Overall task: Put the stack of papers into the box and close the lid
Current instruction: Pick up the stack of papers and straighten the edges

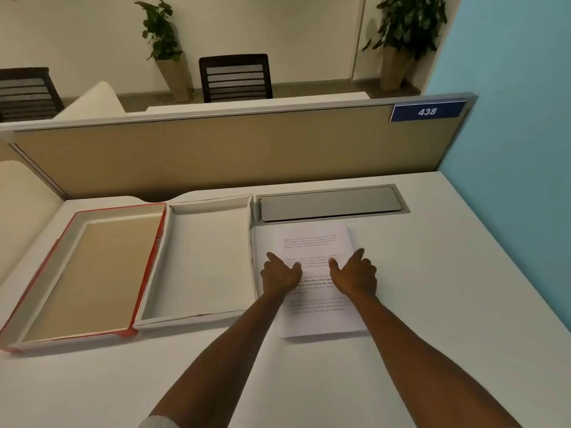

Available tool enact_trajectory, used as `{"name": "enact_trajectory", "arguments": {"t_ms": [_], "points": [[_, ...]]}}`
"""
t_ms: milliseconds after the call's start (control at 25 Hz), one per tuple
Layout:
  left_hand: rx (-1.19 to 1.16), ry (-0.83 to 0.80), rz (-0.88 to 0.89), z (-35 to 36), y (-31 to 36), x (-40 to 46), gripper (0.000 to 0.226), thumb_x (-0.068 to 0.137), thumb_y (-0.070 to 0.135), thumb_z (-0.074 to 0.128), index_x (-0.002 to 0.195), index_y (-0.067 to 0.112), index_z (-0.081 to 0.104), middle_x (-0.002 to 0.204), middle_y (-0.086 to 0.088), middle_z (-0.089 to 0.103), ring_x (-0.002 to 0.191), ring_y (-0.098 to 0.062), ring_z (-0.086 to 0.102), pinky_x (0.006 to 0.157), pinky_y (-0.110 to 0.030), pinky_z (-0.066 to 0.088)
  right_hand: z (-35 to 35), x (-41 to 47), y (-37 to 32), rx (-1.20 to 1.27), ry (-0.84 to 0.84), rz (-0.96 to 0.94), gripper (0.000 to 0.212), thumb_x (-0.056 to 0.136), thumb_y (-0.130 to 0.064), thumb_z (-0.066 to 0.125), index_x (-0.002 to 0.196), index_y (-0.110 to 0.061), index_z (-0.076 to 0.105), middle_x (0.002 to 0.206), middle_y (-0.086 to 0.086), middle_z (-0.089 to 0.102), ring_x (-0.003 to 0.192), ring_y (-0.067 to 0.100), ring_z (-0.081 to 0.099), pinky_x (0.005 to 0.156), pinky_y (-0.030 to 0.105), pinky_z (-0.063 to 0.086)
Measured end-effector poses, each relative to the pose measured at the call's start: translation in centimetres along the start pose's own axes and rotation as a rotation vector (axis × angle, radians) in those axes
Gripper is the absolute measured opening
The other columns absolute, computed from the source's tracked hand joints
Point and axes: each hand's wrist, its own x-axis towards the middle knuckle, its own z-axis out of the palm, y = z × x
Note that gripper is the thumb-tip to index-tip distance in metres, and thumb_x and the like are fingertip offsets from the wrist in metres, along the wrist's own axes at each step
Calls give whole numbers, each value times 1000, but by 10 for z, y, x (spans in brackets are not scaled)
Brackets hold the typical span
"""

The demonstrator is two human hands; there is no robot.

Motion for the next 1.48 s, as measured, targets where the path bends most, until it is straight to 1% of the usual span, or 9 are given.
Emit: {"name": "enact_trajectory", "arguments": {"t_ms": [160,280,400,560,800,960,1080,1240,1480], "points": [[-264,57,-132,3,-3,2,91,91,43,65,157,8,14,161,-15,30,147,-38,33,117,-51,36,5,5,9,-27,-38,12,84,85,-47,68,144,1,32,140,21,47,128,36,47,99,44,49],[-371,41,-219,-2,0,10,73,94,40,62,150,4,30,151,-15,44,136,-36,46,100,-42,45,4,9,8,-57,-42,8,72,83,-45,72,133,-1,45,133,19,51,123,34,50,96,41,49],[-339,27,-211,-3,2,18,60,94,39,60,140,4,43,130,-13,55,115,-32,55,83,-37,43,3,14,6,-88,-47,11,65,81,-47,74,125,-5,52,128,17,54,120,31,53,93,39,50],[-254,49,-149,-1,1,26,51,89,40,63,130,10,54,127,-8,63,100,-24,57,80,-37,50,3,20,7,-101,-50,21,61,79,-48,75,120,-7,56,126,15,56,116,31,56,92,38,51],[108,130,-24,13,11,16,64,84,45,67,132,9,45,129,-10,56,117,-32,59,96,-46,55,2,20,6,-133,-43,19,60,79,-51,75,118,-8,58,124,14,58,113,30,58,89,37,52],[-2,147,-56,15,25,18,51,81,43,71,116,10,53,113,-6,66,94,-25,67,82,-38,61,1,20,5,-143,-32,15,59,79,-51,74,116,-9,59,124,14,58,112,29,59,88,36,53],[-149,135,-109,9,24,24,43,84,39,72,110,9,54,108,-7,67,74,-16,60,69,-29,54,-1,20,6,-140,-36,4,59,79,-51,74,117,-9,59,125,14,58,114,29,58,89,36,53],[-318,56,-163,1,23,27,70,85,36,74,138,13,35,114,-3,48,100,-24,54,79,-36,47,-2,19,7,-121,-36,-6,60,80,-51,74,119,-8,58,126,14,57,115,30,57,89,37,52],[-414,-19,-115,-2,13,30,64,87,42,70,137,24,34,119,-4,53,100,-25,56,80,-41,47,-3,19,8,-103,-40,-11,60,80,-50,74,120,-8,58,127,14,55,116,30,56,89,37,52]]}}
